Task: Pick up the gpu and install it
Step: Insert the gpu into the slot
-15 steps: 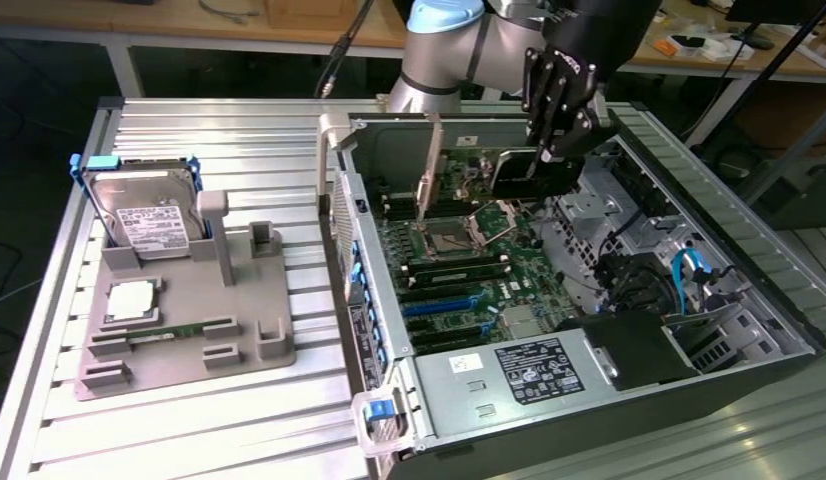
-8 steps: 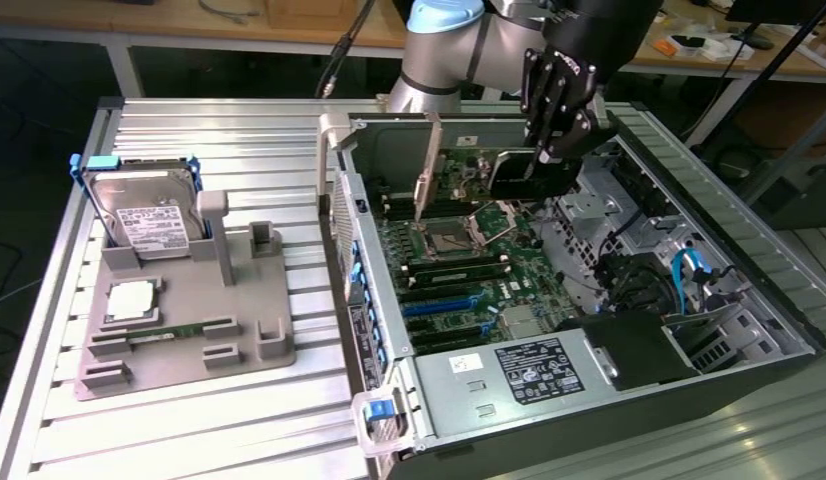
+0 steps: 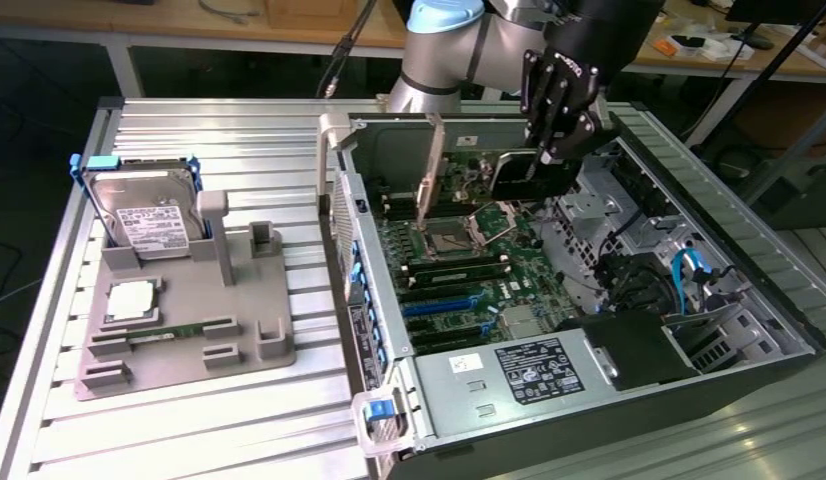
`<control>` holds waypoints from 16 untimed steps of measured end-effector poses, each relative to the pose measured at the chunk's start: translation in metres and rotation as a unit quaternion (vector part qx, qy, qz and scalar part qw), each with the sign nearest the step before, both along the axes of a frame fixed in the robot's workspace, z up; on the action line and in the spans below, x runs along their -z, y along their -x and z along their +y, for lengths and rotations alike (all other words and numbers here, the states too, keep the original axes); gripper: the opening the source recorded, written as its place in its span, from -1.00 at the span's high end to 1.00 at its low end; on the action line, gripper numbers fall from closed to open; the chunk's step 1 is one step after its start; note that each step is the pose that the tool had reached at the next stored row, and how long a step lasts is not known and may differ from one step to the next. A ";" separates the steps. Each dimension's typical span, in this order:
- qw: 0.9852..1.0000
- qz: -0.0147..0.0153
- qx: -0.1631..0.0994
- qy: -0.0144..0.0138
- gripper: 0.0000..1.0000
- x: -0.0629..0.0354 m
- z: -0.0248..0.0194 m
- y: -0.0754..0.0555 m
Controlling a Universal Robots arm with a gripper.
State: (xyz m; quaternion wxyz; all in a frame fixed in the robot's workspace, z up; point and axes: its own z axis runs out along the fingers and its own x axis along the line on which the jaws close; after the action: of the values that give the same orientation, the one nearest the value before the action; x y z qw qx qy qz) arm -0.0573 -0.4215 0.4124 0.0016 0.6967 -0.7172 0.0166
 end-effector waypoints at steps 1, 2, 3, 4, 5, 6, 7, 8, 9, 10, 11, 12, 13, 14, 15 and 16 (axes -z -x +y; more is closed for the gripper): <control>1.000 0.000 -0.002 0.000 0.46 0.0000 0.0000 0.000; 1.000 0.000 -0.003 0.000 0.46 0.0001 0.0000 0.000; 1.000 0.000 -0.003 0.000 0.46 0.0001 0.0000 0.000; 1.000 0.000 -0.003 0.000 0.46 0.0001 0.0000 0.000; 1.000 0.000 -0.003 0.000 0.46 0.0001 0.0000 0.000; 1.000 0.000 -0.003 0.000 0.46 0.0001 0.0000 0.000; 1.000 0.000 -0.003 0.000 0.46 0.0001 0.0000 0.000; 1.000 0.000 -0.003 0.000 0.46 0.0001 0.0000 0.000; 1.000 0.000 -0.003 0.000 0.46 0.0001 0.0000 0.000; 1.000 0.000 -0.003 0.000 0.46 0.0001 0.0000 0.000; 1.000 0.000 -0.003 0.000 0.46 0.0001 0.0000 0.000; 1.000 0.000 -0.003 0.000 0.46 0.0001 0.0000 0.000; 1.000 0.000 -0.003 0.000 0.46 0.0001 0.0000 0.000; 1.000 0.000 -0.003 0.000 0.46 0.0001 0.0000 0.000; 1.000 0.000 -0.003 0.000 0.46 0.0001 0.0000 0.000; 1.000 0.000 -0.003 0.000 0.46 0.0001 0.0000 0.000</control>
State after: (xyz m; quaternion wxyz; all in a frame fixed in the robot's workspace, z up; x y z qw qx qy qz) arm -0.0570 -0.4214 0.4123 0.0016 0.6989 -0.7150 0.0166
